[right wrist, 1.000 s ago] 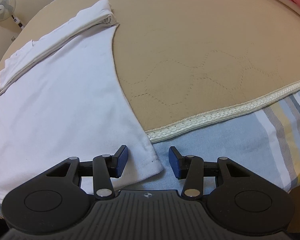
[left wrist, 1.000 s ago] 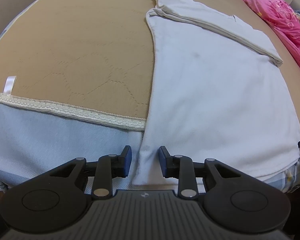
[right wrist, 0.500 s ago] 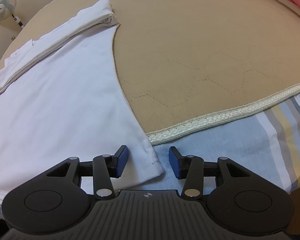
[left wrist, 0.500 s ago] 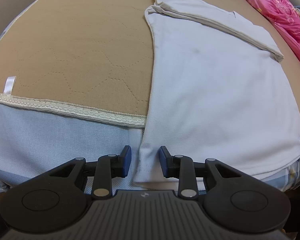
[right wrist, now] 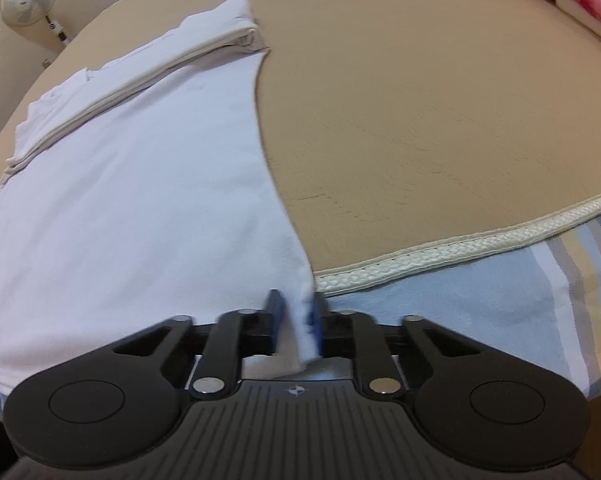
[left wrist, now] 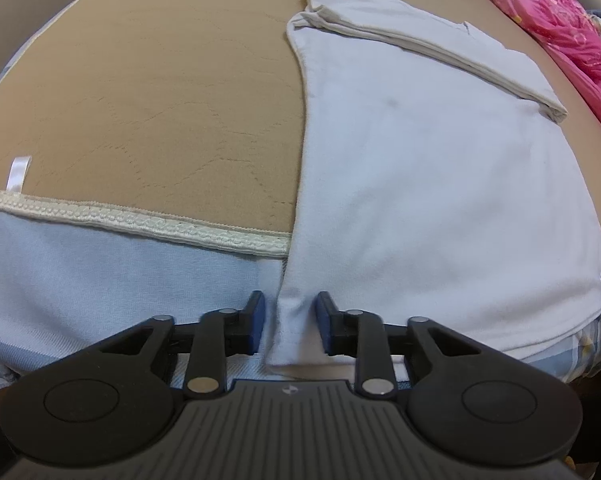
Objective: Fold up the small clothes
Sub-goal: 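Grasp the shirt hem corners with both tools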
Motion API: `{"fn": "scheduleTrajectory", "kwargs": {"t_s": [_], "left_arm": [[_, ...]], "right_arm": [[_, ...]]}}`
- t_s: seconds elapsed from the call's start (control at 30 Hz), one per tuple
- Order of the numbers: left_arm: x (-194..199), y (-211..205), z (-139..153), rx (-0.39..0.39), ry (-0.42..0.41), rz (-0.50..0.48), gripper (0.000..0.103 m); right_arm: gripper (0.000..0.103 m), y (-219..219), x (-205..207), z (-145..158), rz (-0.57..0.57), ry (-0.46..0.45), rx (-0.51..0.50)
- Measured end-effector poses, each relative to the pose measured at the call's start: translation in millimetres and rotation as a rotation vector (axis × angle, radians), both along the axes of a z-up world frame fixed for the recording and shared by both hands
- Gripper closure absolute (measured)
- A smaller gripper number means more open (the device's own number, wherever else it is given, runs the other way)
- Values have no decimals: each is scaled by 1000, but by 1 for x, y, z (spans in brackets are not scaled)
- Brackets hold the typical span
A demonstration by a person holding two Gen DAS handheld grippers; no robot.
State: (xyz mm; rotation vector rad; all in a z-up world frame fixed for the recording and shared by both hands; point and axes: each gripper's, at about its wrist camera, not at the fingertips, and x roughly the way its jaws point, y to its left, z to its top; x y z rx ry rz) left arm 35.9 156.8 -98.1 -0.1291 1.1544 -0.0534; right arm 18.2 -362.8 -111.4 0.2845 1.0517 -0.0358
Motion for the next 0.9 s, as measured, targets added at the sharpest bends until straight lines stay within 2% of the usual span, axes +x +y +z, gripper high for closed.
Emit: {"fn": "scheduleTrajectory", "kwargs": {"t_s": [0.03, 0.13, 0.2, 0.37, 0.67, 0.8, 0.9], "left_arm": [[-1, -1, 2, -5, -8, -8, 98], [-6, -3, 11, -15, -47, -19, 98], [-7, -1, 12, -30, -44, -8, 97], [-1, 5, 0, -58, 22, 32, 91], [0, 3, -2, -38, 20, 15, 89], [-1, 2, -1, -36, 19, 14, 89], [0, 2, -1, -34, 20, 16, 89]], "right_arm": [[97, 1, -1, 3, 0, -8, 0], [98, -5, -8, 17, -9, -67, 39], [98, -9, -10, 21, -24, -81, 54], [93, 0, -5, 6, 24, -10, 35], [92, 8, -1, 2, 46, 7, -13], [92, 5, -1, 5, 22, 4, -25], [87, 7, -1, 5, 28, -1, -42]]}}
